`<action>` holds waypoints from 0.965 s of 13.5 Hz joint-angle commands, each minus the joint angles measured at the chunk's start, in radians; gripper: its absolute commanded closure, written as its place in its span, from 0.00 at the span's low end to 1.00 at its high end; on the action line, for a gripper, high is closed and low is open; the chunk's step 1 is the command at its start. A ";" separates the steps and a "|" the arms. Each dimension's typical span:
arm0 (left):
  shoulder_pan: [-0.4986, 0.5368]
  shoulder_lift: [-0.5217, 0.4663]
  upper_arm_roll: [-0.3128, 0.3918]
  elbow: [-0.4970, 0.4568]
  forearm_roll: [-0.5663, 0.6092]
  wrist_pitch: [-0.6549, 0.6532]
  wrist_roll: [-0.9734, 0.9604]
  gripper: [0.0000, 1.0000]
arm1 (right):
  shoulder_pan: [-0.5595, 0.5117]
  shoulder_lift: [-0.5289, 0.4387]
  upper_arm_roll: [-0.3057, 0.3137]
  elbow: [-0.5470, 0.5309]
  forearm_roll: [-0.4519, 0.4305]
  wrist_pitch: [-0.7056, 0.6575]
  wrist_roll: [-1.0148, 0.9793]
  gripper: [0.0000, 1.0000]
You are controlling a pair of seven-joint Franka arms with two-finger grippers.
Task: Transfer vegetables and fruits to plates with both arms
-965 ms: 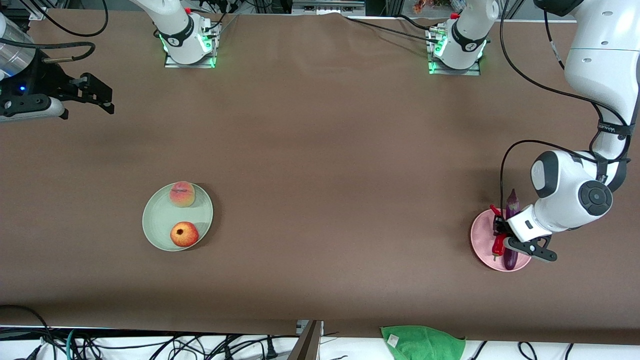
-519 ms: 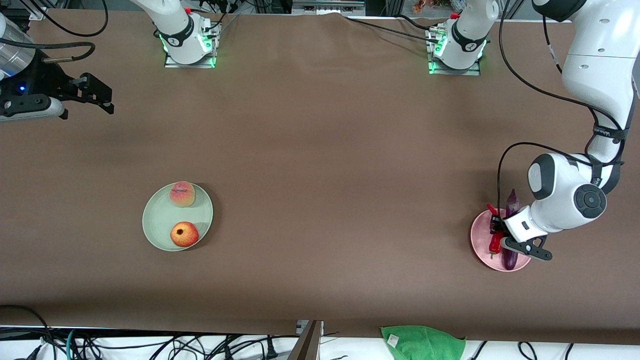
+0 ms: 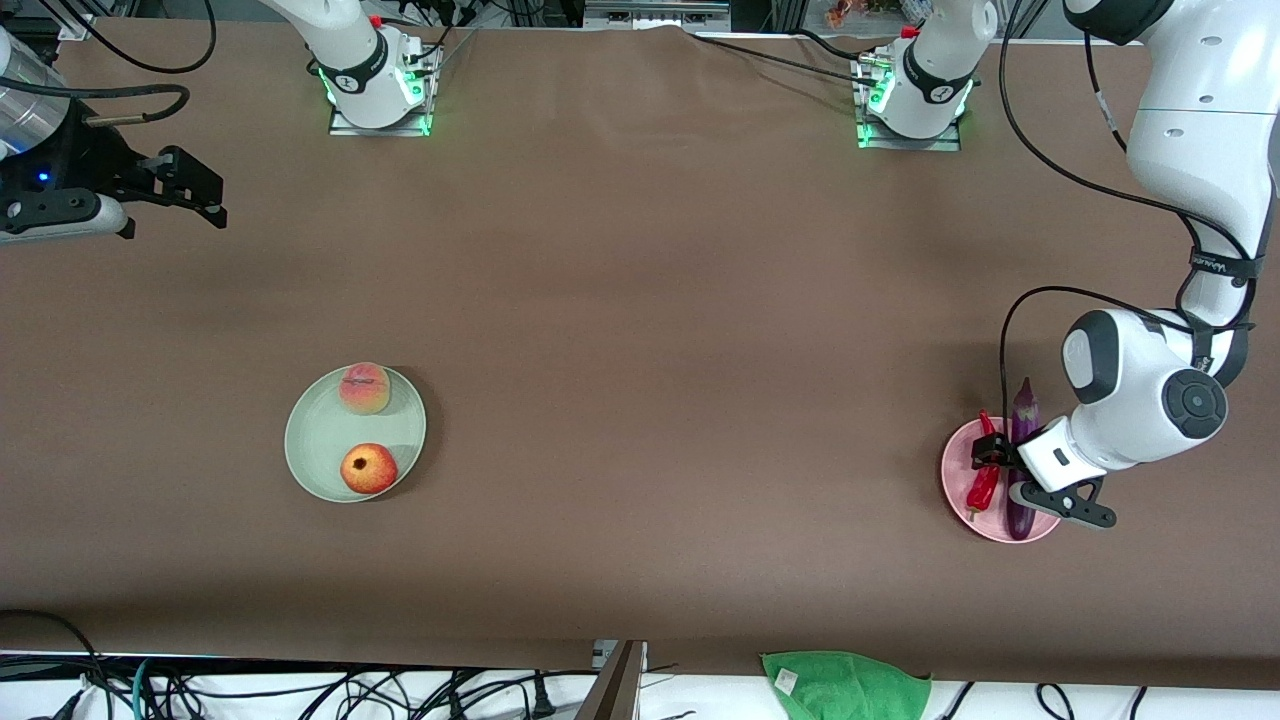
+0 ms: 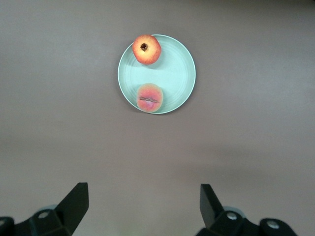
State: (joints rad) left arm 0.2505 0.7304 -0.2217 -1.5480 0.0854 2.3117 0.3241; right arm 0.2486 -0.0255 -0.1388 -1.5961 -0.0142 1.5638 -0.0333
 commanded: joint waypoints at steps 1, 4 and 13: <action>-0.013 -0.074 0.005 0.017 -0.074 -0.122 -0.003 0.00 | -0.015 0.001 0.016 0.016 -0.020 -0.019 0.013 0.00; -0.033 -0.185 0.004 0.039 -0.064 -0.314 -0.133 0.00 | -0.014 0.007 0.016 0.016 -0.020 -0.019 0.013 0.00; -0.082 -0.506 0.007 0.042 -0.039 -0.704 -0.309 0.00 | -0.014 0.007 0.016 0.016 -0.018 -0.019 0.013 0.00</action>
State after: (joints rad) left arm 0.1769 0.2965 -0.2274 -1.4862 0.0360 1.6385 0.0241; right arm 0.2484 -0.0205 -0.1388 -1.5959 -0.0165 1.5619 -0.0333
